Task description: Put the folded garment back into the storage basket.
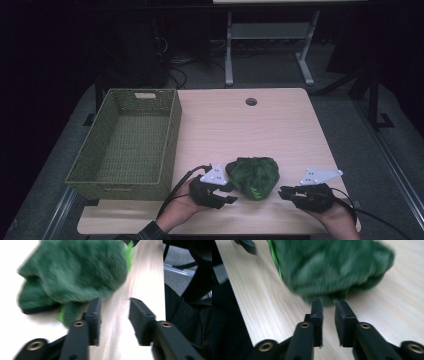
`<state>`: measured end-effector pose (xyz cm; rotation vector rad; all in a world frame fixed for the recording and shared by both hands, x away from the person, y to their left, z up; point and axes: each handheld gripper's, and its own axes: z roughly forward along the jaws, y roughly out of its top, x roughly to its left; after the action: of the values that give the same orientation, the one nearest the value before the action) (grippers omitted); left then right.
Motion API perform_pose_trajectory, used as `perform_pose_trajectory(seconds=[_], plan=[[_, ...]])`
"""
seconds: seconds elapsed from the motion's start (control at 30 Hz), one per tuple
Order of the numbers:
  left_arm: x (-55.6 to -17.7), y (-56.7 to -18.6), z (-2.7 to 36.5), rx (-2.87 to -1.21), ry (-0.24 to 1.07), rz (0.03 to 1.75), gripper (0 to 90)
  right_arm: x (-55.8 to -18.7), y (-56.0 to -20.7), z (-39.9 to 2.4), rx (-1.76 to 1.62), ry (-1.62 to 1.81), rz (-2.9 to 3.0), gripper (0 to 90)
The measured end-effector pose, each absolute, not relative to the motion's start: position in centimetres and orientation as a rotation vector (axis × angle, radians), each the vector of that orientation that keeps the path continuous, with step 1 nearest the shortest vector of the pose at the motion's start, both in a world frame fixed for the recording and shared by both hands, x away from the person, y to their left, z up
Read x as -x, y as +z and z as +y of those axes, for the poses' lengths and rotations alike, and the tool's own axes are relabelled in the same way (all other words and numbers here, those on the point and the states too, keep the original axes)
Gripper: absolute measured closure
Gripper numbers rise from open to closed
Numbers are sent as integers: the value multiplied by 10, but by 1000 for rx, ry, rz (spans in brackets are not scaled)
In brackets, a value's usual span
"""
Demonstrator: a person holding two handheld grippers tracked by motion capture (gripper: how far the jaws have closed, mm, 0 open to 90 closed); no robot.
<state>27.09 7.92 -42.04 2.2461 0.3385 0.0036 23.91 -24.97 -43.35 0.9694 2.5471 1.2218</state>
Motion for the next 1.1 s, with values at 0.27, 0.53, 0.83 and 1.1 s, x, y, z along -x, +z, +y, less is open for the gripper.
perform_pose_trajectory(seconds=[0.27,0.53,0.83,1.1], plan=[[-298,-404,73,-2238,16,410,882,-261,-412,-242,-987,1261,2516,898],[-324,-403,59,-2251,69,457,891,-286,-409,-222,-968,1290,2518,899],[-326,-429,51,-2327,25,466,895,-292,-437,-224,-1045,1177,2585,899],[-322,-446,42,-2377,-1,450,896,-293,-451,-219,-1063,1116,2634,899]])
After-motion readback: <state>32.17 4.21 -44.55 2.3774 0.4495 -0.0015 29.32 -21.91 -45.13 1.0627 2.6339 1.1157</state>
